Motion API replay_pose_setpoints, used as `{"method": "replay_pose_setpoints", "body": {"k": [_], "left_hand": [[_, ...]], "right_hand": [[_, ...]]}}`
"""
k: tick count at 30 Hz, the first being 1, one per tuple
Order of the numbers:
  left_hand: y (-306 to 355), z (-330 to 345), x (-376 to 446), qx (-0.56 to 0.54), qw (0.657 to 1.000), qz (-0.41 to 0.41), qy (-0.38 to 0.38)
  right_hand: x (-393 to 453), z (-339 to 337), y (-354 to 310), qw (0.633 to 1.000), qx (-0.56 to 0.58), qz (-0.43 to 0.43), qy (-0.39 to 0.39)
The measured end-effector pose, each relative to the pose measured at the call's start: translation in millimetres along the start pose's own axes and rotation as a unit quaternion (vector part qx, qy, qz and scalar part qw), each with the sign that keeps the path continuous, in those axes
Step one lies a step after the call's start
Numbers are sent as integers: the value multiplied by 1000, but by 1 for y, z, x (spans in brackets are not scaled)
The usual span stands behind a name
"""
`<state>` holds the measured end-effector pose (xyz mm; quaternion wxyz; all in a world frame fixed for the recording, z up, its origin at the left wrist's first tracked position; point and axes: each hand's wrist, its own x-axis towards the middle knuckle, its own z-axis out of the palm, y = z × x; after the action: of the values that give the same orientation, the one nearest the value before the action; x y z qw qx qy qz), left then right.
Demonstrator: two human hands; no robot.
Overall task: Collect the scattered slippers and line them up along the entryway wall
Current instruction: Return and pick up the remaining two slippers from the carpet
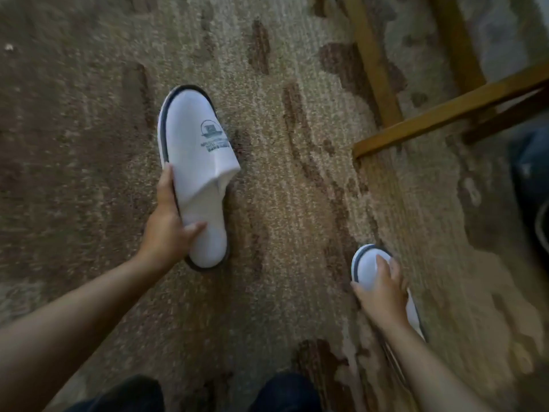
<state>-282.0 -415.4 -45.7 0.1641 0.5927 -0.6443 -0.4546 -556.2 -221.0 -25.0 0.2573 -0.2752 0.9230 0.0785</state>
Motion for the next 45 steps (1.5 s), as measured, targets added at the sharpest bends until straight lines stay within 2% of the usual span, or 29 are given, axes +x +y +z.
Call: {"method": "replay_pose_setpoints", "body": {"k": [4, 9, 12, 17, 20, 21, 24, 26, 28, 31, 33, 36, 40, 45], "left_hand": [[14, 25, -12, -32, 997, -39, -58], [27, 56, -34, -18, 991, -12, -134], [35, 68, -37, -40, 989, -19, -141], [43, 69, -31, -55, 990, -14, -126], [43, 65, -29, -53, 991, -20, -122], [42, 64, -29, -52, 991, -22, -122], [42, 68, -32, -48, 990, -29, -129], [44, 73, -37, -50, 989, -27, -137], [48, 78, -39, -51, 988, -24, -144], [57, 81, -39, -47, 986, -8, -159], [62, 81, -36, -61, 984, -3, -167], [76, 69, -34, -91, 985, -7, -148], [108, 15, -49, -148, 986, -43, -65], [180, -103, -101, -170, 982, -79, 11]], "right_hand": [[5, 12, 19, 996, 59, 58, -15], [5, 16, 18, 999, 23, 18, 25], [4, 14, 20, 999, 13, 0, 37], [13, 8, 21, 992, 106, -46, 45], [18, 5, 41, 985, 157, -20, 74], [20, 3, 50, 985, 159, 5, 63], [26, 4, 71, 975, 205, 70, -43], [26, 9, 72, 979, 175, 81, -64], [23, 14, 65, 990, 106, 79, -47], [18, 13, 53, 993, 87, 79, -12], [16, 2, 44, 996, 76, 41, 0], [8, -20, 20, 996, 55, -60, 33], [-34, -61, -33, 965, 214, -129, 85], [-134, -158, -92, 934, 283, -213, 54]]}}
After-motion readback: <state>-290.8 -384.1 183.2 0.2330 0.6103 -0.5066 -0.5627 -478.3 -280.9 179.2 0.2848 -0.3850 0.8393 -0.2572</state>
